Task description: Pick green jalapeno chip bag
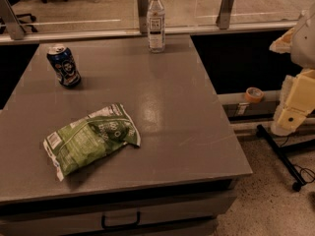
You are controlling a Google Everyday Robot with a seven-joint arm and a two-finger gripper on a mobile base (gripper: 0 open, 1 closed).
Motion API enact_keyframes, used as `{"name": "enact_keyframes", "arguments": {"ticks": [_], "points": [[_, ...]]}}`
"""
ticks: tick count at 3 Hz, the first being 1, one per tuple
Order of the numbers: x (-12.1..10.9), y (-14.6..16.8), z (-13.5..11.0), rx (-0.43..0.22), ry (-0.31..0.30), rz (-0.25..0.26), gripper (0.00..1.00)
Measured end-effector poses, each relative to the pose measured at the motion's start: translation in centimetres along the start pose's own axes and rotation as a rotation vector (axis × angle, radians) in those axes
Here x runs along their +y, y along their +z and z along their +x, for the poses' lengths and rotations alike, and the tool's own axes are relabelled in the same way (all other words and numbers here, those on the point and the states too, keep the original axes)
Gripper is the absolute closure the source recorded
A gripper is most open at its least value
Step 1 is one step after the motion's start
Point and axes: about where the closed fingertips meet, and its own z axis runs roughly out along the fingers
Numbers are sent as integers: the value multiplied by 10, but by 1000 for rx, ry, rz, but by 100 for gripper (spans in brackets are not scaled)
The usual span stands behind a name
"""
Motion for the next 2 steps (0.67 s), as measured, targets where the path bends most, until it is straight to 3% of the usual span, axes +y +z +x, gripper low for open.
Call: {"name": "enact_keyframes", "arguments": {"ticks": [1, 2], "points": [[0, 0, 0, 0, 0, 0, 0], [13, 4, -11, -48, -70, -24, 0]]}}
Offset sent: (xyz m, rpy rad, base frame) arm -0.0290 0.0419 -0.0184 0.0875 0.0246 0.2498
